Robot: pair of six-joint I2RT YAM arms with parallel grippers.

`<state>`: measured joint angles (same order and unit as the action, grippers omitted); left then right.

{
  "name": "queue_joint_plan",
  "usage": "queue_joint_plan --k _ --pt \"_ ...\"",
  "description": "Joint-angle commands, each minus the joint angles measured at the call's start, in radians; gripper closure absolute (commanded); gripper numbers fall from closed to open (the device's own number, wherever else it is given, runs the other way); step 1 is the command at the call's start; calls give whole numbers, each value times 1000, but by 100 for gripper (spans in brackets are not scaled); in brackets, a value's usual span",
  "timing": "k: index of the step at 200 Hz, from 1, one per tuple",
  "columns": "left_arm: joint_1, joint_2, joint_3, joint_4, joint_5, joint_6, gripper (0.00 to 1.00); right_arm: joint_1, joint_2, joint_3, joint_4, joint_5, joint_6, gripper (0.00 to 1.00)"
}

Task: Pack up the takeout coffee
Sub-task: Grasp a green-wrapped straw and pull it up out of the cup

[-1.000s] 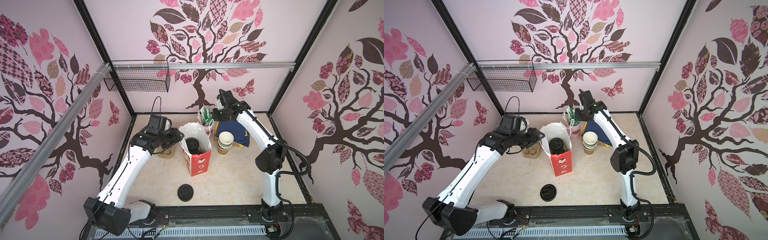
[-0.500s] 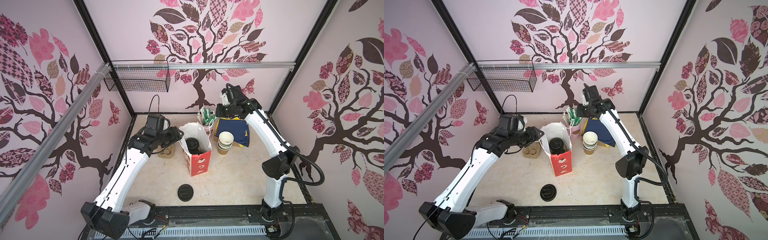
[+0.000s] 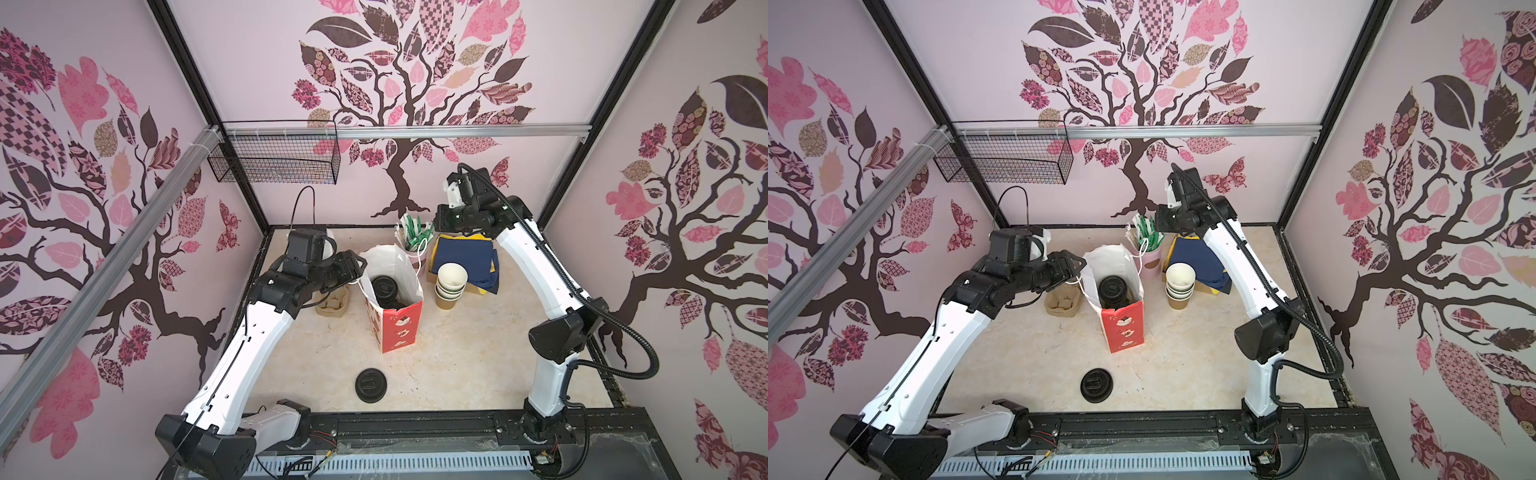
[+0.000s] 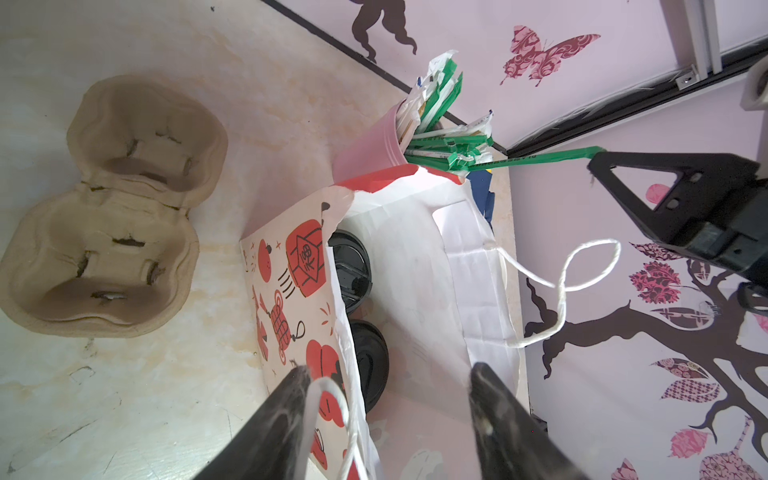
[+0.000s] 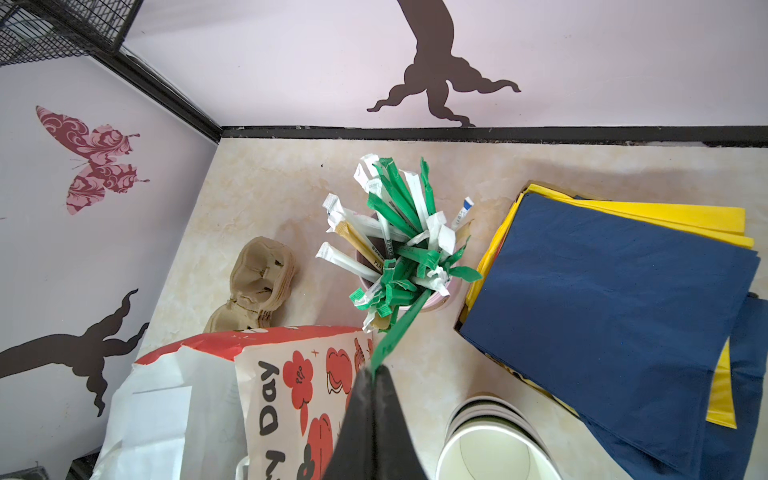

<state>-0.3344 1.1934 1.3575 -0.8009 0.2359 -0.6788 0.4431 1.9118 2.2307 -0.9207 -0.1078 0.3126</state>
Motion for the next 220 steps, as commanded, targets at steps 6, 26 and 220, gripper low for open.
queue_joint_plan --k 6,26,220 --pt "5 -17 -5 42 1 44 35 -2 -72 78 -43 -27 -22 100" --pt "5 -15 -15 53 11 35 35 -2 -121 75 -61 -26 -43 100" --pt "5 -32 -84 52 4 -90 35 7 -387 230 -93 -307 -24 100"
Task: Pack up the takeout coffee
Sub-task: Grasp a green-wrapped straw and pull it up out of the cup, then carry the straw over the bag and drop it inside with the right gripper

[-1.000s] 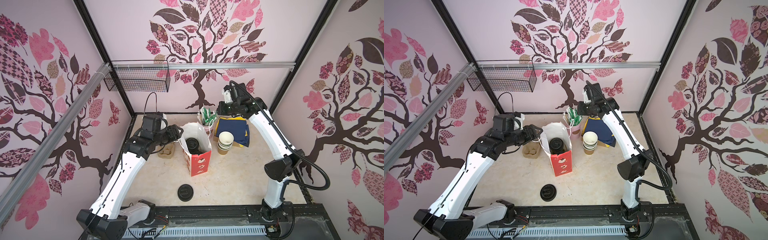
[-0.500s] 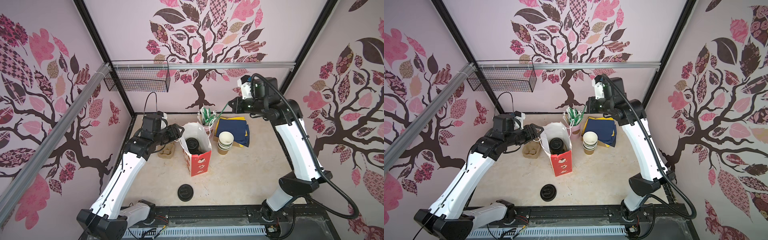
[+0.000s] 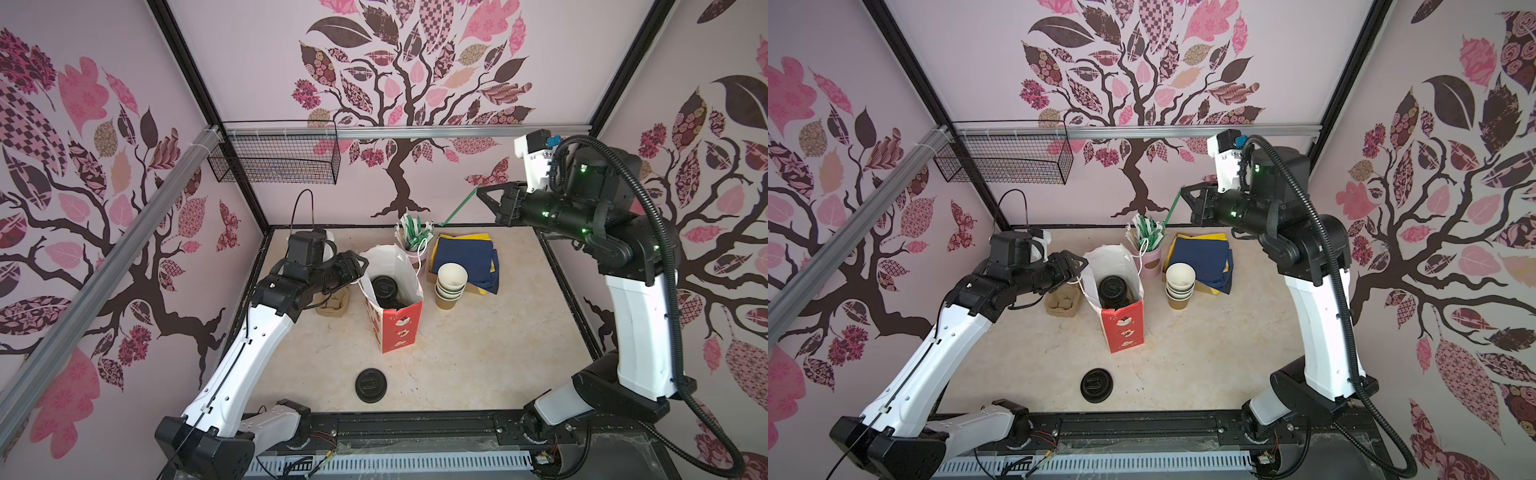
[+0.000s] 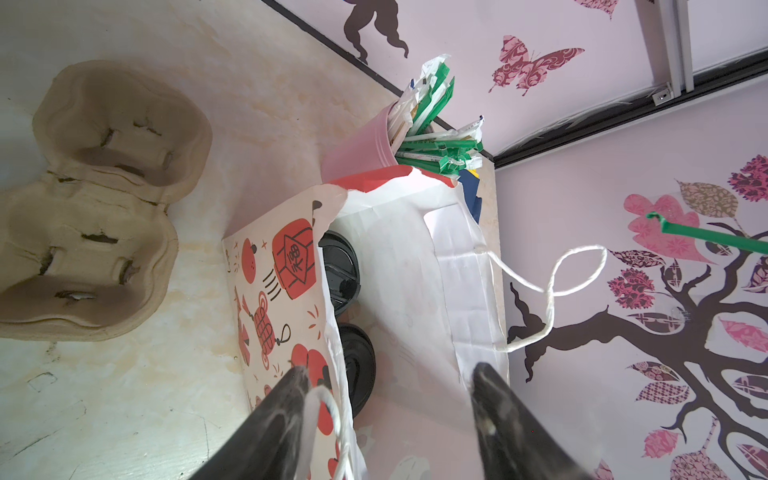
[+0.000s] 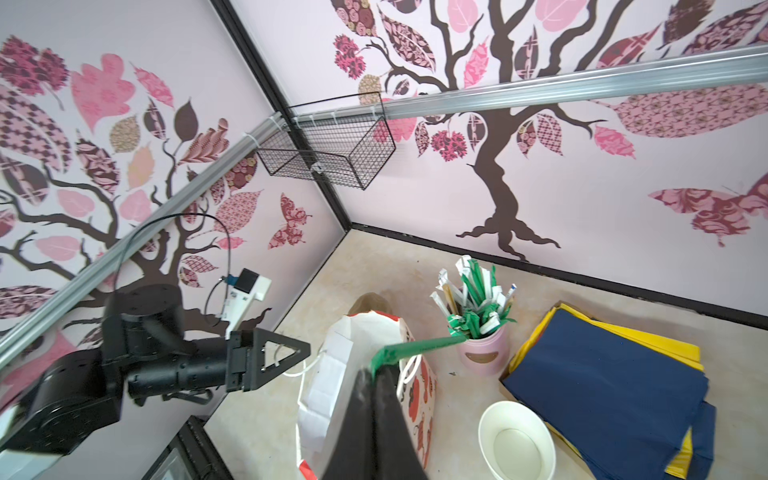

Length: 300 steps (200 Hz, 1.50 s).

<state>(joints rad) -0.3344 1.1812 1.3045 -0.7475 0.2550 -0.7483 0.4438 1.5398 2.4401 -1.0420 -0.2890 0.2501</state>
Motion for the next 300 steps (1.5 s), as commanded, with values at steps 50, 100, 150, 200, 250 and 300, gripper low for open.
queue_joint_plan --k 50,100,150,200,250,300 --pt "5 -33 -32 -4 -54 -30 36 163 13 -12 59 -142 70 100" --pt "5 -51 -45 -11 -89 -49 36 321 18 -248 127 -34 57 100" --pt "5 -78 -87 5 -76 -68 36 336 57 -327 96 13 28 100" --pt "5 -56 -97 26 -41 -62 37 349 92 -395 43 -60 40 100" --pt "5 -41 -96 33 -33 -56 43 354 204 -343 -61 -57 59 100" --pt "5 -46 -96 23 -34 -50 47 352 412 -133 -90 71 71 100"
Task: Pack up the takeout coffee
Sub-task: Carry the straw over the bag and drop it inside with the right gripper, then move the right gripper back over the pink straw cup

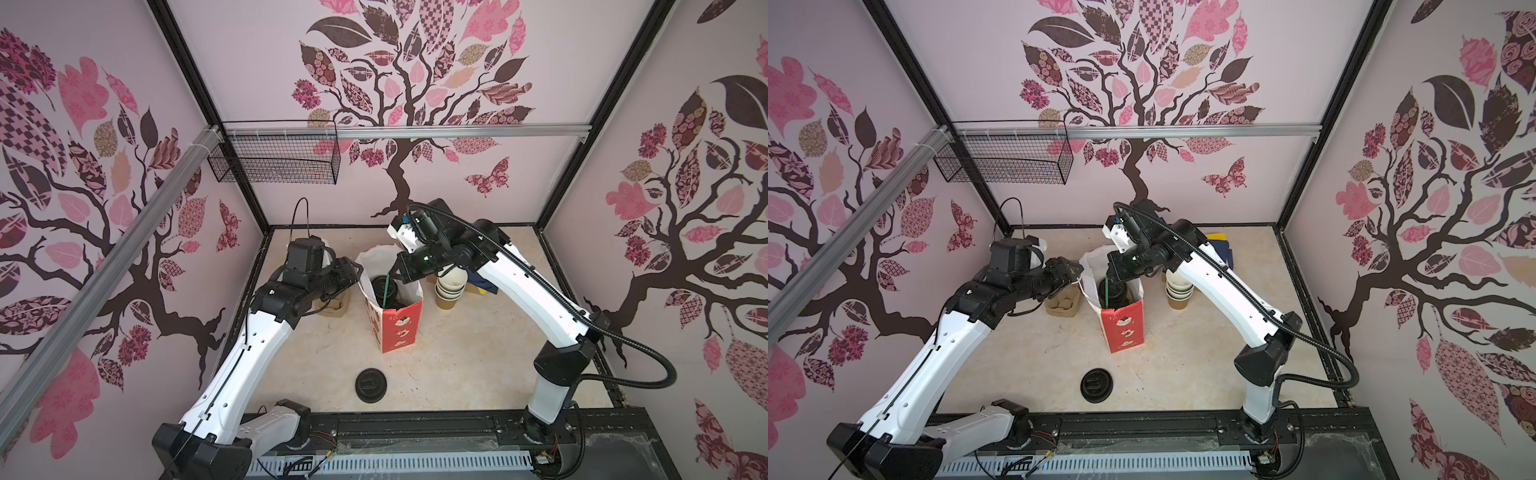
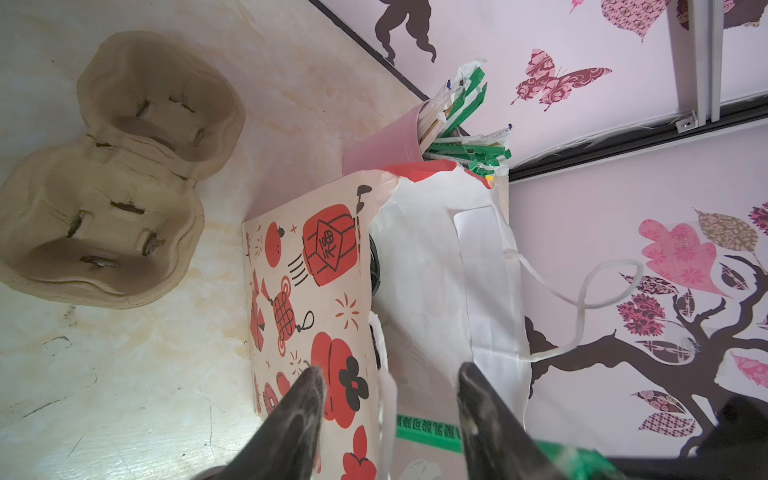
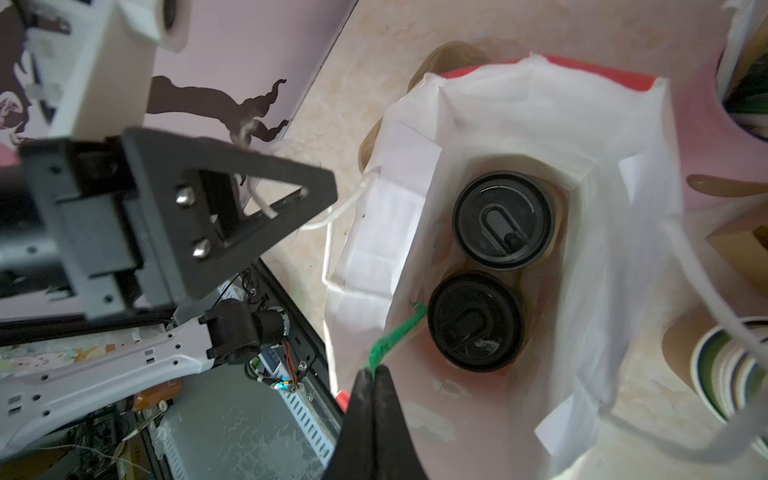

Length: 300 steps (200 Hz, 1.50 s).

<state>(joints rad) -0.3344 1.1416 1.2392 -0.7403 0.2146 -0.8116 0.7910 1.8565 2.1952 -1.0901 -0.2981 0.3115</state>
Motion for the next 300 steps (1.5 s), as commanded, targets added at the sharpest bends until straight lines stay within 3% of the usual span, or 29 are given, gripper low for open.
queue_joint_plan --k 1,11,28,51,87,128,147,165,233,279,300 --pt "5 -7 -30 16 6 13 47 5 101 117 -44 82 10 100" --pt "5 -7 -31 13 6 13 48 5 154 187 -64 111 8 100" --pt "5 -8 -31 14 3 9 49 2 248 333 -116 171 9 73" --pt "5 -9 -30 14 2 8 49 -4 314 507 -172 205 13 48" --pt "5 -5 -29 21 1 12 48 -33 160 408 -107 228 8 37" --pt "5 4 -29 28 12 15 48 -213 -72 69 25 269 13 37" --pt "5 4 -29 27 17 18 48 -306 -107 -75 113 247 21 39" --pt "6 6 -25 26 22 21 48 -332 -99 -156 201 266 18 43" --pt "8 7 -15 4 32 23 51 -336 120 -75 285 202 19 65" --pt "10 27 1 1 32 29 52 -335 171 -71 343 199 66 64" --pt "9 34 5 6 31 29 52 -336 189 -71 368 205 114 56"
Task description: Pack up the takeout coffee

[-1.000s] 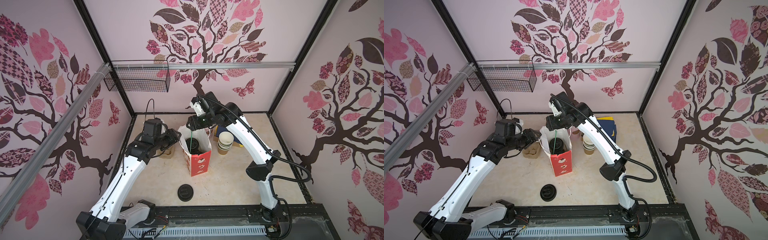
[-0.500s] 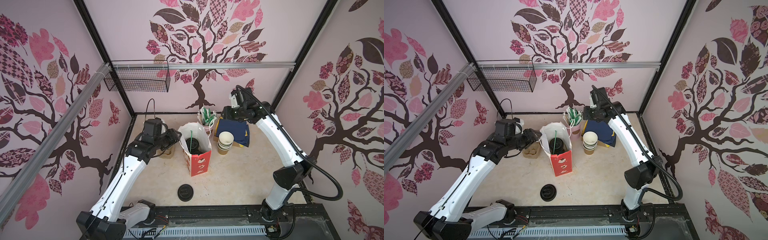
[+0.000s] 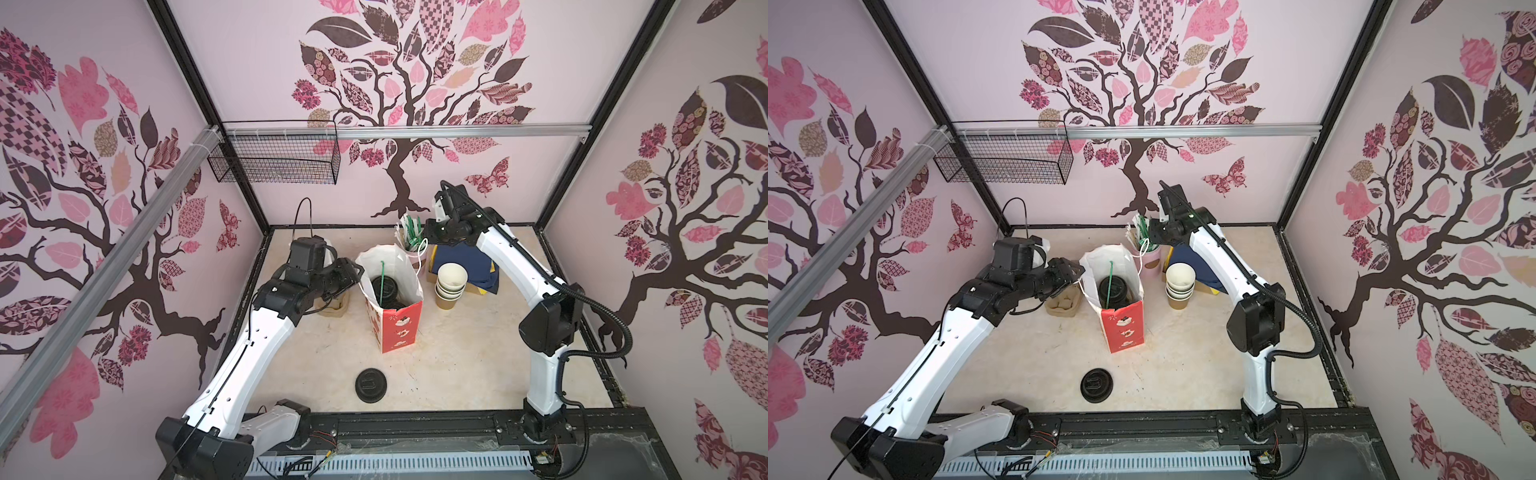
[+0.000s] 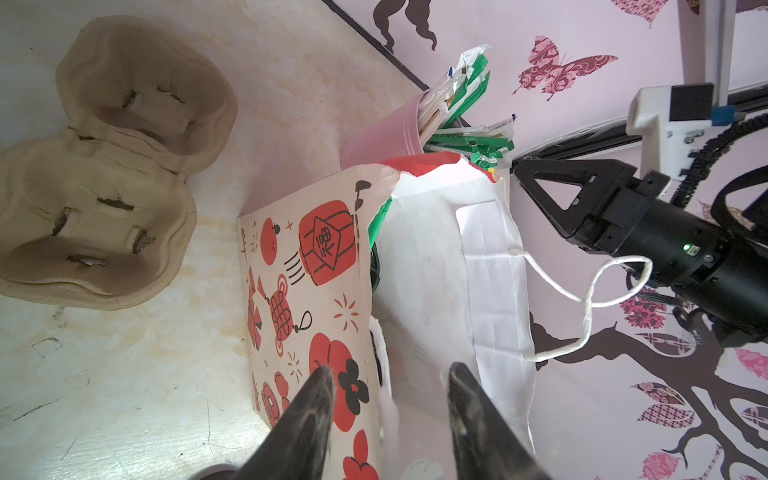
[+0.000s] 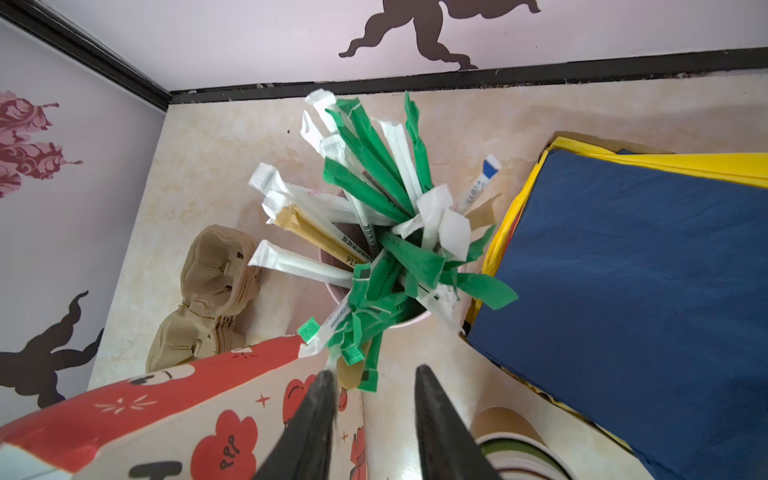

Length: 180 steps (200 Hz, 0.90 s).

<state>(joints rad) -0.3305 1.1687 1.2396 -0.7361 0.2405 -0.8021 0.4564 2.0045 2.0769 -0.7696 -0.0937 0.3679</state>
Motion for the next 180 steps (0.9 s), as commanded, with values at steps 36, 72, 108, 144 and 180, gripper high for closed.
queue_joint_plan --k 36,72,108,144,180 --pt "6 9 5 5 2 17 52 -1 74 51 66 32 132 56" --pt "7 8 6 6 -1 18 52 -1 104 62 73 6 155 64" --pt "7 6 6 5 -1 20 52 -1 121 64 84 9 170 77" --pt "7 2 7 4 -3 20 52 -2 119 80 82 8 177 95" --pt "7 2 7 6 -1 18 52 -1 101 92 64 12 166 100"
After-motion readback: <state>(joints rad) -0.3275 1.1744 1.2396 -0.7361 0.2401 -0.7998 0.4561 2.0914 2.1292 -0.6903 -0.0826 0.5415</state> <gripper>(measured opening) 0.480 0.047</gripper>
